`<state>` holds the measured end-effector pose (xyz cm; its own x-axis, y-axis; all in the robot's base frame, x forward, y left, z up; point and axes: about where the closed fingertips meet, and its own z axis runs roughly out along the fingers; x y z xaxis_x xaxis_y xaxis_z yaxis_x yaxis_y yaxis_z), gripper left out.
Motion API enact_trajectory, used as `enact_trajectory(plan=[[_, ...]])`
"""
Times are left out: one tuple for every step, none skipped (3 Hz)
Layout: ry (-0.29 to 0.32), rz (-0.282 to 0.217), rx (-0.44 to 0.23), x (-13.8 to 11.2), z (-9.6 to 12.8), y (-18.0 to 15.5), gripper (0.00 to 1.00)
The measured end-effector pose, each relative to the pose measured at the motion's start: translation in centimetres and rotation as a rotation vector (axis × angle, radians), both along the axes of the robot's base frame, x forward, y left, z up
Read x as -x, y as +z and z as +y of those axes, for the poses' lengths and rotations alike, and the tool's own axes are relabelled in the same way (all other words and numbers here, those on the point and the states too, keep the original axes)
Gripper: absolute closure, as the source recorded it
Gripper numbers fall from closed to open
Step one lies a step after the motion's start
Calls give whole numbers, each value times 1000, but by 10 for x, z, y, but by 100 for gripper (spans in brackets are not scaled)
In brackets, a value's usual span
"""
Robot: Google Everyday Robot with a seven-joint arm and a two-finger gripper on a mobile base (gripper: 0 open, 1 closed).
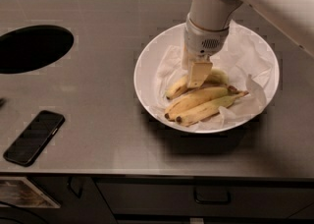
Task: Pick banana from white bowl
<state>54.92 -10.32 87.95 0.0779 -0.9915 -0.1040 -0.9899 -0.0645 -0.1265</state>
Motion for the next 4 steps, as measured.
enact_trajectory(plan=[[-5, 6, 7, -2, -2, -6, 51], [-16, 11, 18, -6, -5, -15, 51], [-27, 16, 12, -4, -11, -22, 69], [-28, 16, 12, -4, -11, -22, 92]])
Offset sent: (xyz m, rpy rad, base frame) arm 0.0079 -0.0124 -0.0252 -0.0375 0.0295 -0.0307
